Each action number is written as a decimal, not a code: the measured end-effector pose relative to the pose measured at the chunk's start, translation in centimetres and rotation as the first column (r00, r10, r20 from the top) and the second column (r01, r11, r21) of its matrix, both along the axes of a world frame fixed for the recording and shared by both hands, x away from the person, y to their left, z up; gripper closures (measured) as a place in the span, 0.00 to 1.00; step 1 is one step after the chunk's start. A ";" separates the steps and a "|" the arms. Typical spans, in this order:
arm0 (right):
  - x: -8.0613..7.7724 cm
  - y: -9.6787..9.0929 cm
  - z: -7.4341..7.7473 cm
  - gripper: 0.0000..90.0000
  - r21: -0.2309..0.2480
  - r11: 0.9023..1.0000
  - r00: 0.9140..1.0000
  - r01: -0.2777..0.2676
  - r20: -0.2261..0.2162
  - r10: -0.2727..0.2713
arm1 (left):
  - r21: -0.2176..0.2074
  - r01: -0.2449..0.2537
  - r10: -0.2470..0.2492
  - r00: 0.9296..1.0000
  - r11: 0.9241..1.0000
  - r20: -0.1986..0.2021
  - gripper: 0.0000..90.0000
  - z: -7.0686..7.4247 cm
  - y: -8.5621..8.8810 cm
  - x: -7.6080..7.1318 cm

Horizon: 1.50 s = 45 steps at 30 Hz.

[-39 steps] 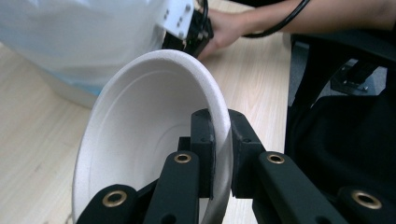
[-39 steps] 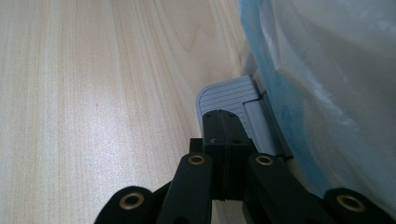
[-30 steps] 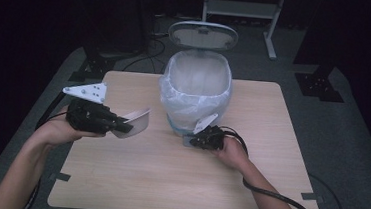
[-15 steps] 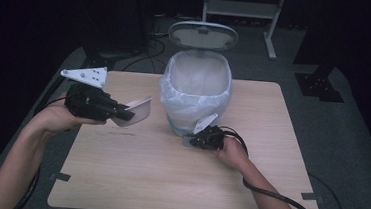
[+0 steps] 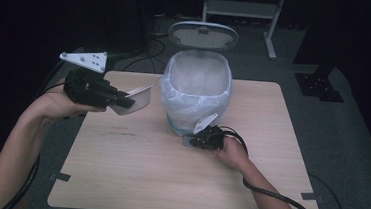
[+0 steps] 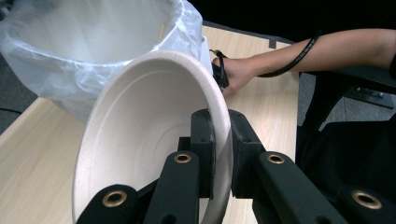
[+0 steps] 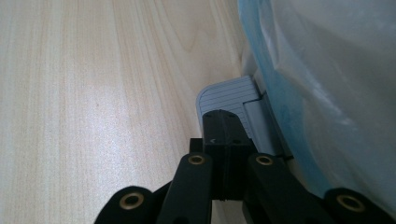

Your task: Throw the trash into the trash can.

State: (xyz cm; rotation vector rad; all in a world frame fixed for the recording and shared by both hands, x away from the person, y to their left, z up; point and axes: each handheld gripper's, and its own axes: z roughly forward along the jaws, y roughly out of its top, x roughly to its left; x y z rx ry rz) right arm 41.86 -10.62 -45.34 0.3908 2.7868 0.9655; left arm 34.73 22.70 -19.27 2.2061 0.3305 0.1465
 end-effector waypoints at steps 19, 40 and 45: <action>0.0 -0.1 0.0 1.00 0.004 1.000 1.000 -0.001 -0.001 0.001 | 0.010 0.003 -0.003 1.000 1.000 0.020 0.92 2.7 -1.4 1.9; 0.1 -0.1 0.0 1.00 0.005 1.000 1.000 -0.003 -0.002 0.003 | 0.016 0.006 -0.007 1.000 1.000 0.030 0.92 4.9 -3.7 3.9; 0.1 -0.1 0.0 1.00 0.007 1.000 1.000 -0.003 0.000 0.003 | 0.012 0.011 -0.011 1.000 1.000 0.026 0.92 5.0 -4.4 4.5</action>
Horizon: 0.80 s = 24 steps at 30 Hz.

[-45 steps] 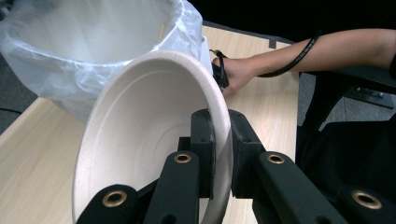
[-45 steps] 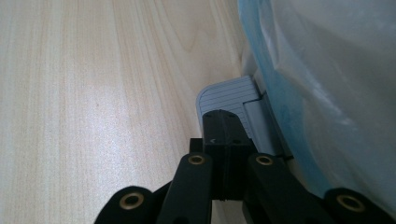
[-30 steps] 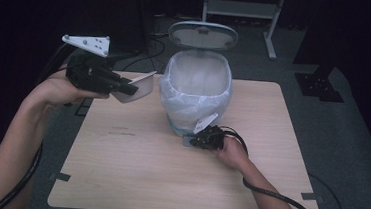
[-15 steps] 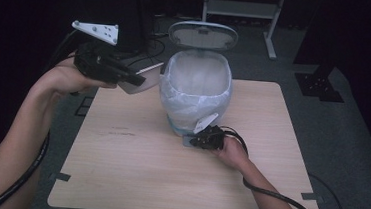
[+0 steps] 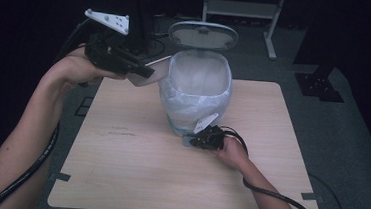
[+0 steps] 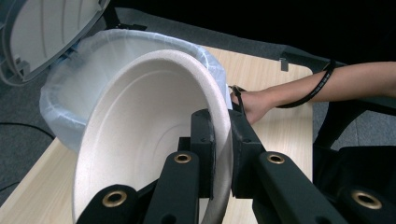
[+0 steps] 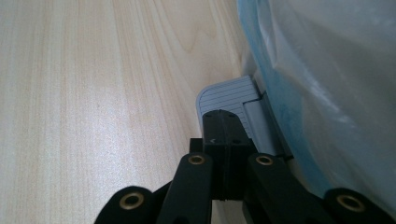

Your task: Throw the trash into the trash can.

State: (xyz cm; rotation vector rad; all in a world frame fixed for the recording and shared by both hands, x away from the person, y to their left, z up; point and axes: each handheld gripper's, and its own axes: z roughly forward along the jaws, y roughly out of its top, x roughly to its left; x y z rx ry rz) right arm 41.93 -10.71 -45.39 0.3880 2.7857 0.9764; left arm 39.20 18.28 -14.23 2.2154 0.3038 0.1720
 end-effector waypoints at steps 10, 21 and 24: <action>0.0 0.0 0.0 1.00 -0.003 1.000 1.000 0.000 -0.003 0.000 | 0.015 0.009 -0.009 1.000 1.000 -0.001 0.92 0.1 -1.2 0.9; 0.0 0.0 0.0 1.00 -0.001 1.000 1.000 0.000 -0.002 0.000 | 0.019 0.030 -0.030 1.000 0.999 0.010 0.92 0.8 -2.9 1.5; 0.0 0.0 0.0 1.00 0.000 1.000 1.000 0.000 0.000 0.000 | 0.032 0.034 -0.034 0.999 0.999 0.008 0.92 0.7 -3.6 1.8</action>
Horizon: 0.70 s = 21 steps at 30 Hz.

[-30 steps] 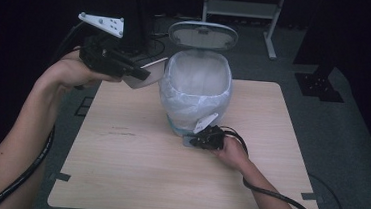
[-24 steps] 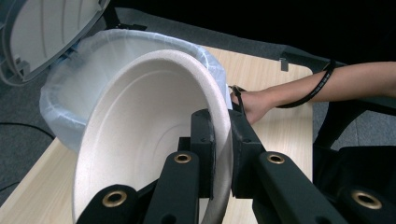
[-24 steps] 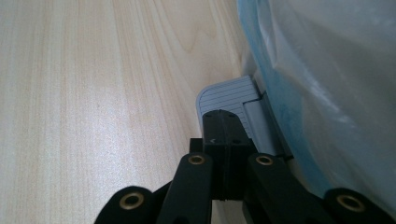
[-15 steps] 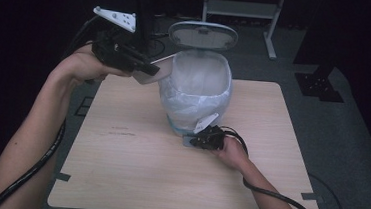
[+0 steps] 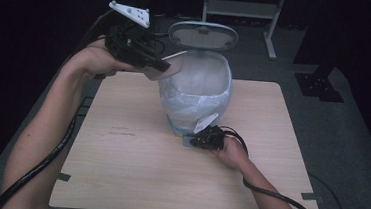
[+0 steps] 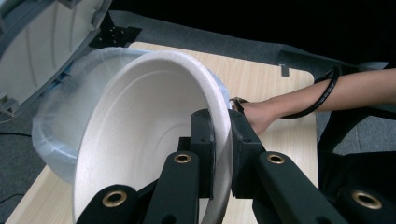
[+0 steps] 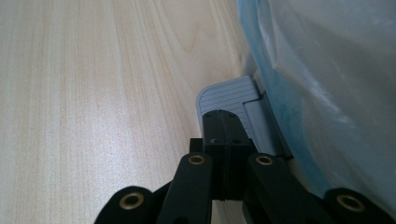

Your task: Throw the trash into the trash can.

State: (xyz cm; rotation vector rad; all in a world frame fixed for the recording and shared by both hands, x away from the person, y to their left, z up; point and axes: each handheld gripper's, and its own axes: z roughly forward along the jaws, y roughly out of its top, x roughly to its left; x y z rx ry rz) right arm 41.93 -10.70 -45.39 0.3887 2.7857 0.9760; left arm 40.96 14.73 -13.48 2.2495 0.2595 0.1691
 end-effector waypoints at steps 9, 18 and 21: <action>0.0 0.0 0.0 1.00 -0.001 1.000 1.000 -0.002 0.001 0.002 | 0.016 0.013 -0.013 1.000 1.000 0.001 0.92 -0.2 -1.7 0.7; 0.0 0.0 0.0 1.00 0.001 1.000 1.000 -0.003 0.002 0.003 | 0.020 0.012 -0.012 1.000 1.000 -0.012 0.92 -1.3 -2.8 2.0; 0.0 0.0 0.0 1.00 0.001 1.000 1.000 -0.004 0.001 0.004 | 0.018 0.013 -0.013 1.000 1.000 -0.014 0.92 -1.4 -3.2 2.3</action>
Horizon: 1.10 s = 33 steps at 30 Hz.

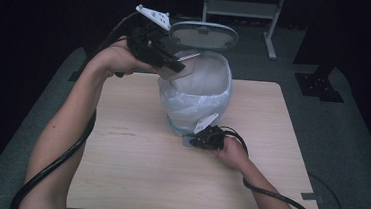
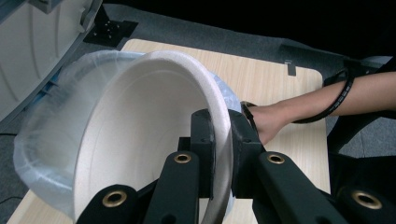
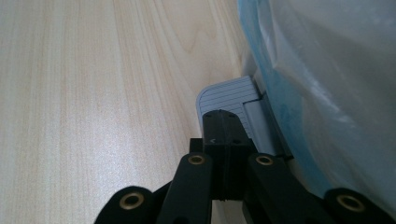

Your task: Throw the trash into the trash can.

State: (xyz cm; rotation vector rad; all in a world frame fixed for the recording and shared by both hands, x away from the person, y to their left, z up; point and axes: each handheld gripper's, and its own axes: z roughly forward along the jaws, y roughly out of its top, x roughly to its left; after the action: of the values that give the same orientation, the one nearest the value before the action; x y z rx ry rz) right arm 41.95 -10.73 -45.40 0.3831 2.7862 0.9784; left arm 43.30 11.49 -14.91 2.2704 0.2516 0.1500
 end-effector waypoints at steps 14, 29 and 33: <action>0.0 0.0 0.0 1.00 0.004 1.000 1.000 0.002 0.004 -0.002 | 0.016 0.024 -0.024 1.000 1.000 0.004 0.92 -0.8 -2.8 0.9; 0.0 0.0 0.0 1.00 0.000 1.000 1.000 0.005 0.000 -0.005 | -0.043 0.018 -0.016 0.999 0.999 0.052 0.67 -1.7 -1.9 -0.2; -0.1 0.0 0.0 1.00 0.001 1.000 1.000 0.008 0.004 -0.008 | -0.079 0.010 -0.007 0.999 0.997 0.038 0.62 -2.1 -0.7 -0.9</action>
State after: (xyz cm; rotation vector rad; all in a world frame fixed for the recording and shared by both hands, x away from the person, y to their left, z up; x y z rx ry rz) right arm 41.82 -10.71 -45.42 0.3919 2.7786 0.9779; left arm 42.38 10.82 -17.05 2.1873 0.2243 0.1746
